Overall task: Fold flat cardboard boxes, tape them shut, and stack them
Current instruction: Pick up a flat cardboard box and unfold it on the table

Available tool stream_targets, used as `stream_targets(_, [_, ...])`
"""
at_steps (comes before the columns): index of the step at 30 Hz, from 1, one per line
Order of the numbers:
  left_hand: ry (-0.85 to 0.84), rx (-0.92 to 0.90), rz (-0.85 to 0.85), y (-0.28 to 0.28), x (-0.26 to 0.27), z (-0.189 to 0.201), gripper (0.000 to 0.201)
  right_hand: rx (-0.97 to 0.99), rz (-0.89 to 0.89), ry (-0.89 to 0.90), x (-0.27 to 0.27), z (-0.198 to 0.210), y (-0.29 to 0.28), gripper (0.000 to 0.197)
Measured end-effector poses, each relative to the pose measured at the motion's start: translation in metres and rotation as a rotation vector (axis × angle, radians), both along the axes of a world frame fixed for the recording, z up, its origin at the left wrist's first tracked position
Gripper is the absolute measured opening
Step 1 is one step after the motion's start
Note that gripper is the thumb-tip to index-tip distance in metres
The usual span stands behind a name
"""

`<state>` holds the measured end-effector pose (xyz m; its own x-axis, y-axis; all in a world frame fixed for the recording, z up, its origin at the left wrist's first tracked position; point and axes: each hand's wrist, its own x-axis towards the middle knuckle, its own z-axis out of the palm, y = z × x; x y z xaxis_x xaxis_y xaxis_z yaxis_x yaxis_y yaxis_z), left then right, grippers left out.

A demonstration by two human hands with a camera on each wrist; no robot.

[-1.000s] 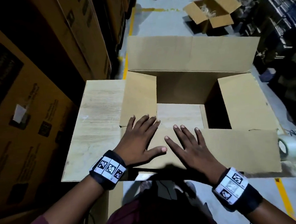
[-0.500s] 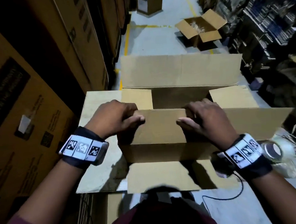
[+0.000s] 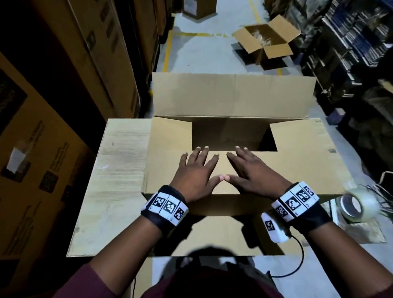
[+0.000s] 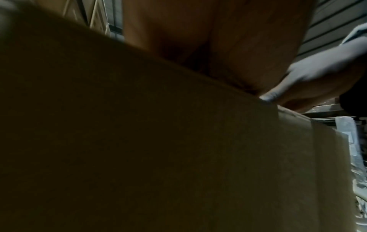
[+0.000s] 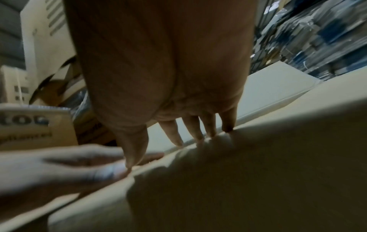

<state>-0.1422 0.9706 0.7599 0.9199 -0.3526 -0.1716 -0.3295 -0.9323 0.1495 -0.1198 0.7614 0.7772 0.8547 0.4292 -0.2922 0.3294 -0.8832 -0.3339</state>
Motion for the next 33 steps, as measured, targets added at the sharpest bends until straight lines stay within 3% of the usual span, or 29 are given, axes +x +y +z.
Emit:
stream_targets(3, [-0.007,-0.023,0.053,-0.016,0.000,-0.005,0.069,0.201,-0.042,0.006,0.020,0.020,-0.023,0.081])
stream_targets(7, [-0.024,-0.038,0.120,-0.039,0.001,-0.010,0.066,0.304,-0.087,-0.335,0.097,0.057,-0.044,0.074])
stream_targets(9, [-0.047,-0.049,0.136,-0.048,0.006,-0.010,0.065,0.250,-0.170,-0.408,0.147,0.072,-0.049,0.081])
stream_targets(12, [-0.082,-0.070,0.176,-0.054,0.011,-0.011,0.061,-0.003,-0.225,-0.358,0.201,0.082,-0.056,0.098])
stream_targets(14, [-0.096,-0.071,0.198,-0.055,0.009,-0.012,0.062,-0.071,-0.235,-0.320,0.212,0.082,-0.066,0.088])
stream_targets(19, [-0.136,-0.187,0.246,-0.051,0.004,-0.013,0.065,0.150,-0.102,-0.457,0.163,0.084,-0.097,0.044])
stream_targets(22, [-0.285,-0.356,0.209,-0.047,0.002,-0.005,0.043,0.343,0.003,-0.237,0.109,0.084,-0.117,0.031])
stream_targets(24, [-0.369,-0.409,0.161,-0.048,0.005,0.009,0.025,0.243,0.082,-0.020,0.083,0.075,-0.125,0.036])
stream_targets(26, [-0.362,-0.416,0.146,-0.051,0.013,0.025,0.018,0.076,0.137,0.076,0.070,0.053,-0.127,0.053])
stream_targets(29, [-0.247,-0.357,0.153,-0.062,0.040,0.039,0.024,-0.163,0.198,0.015,0.056,0.020,-0.125,0.079])
stream_targets(33, [0.059,-0.064,0.167,-0.072,0.074,0.034,0.051,-0.288,0.128,0.086,0.048,0.008,-0.121,0.084])
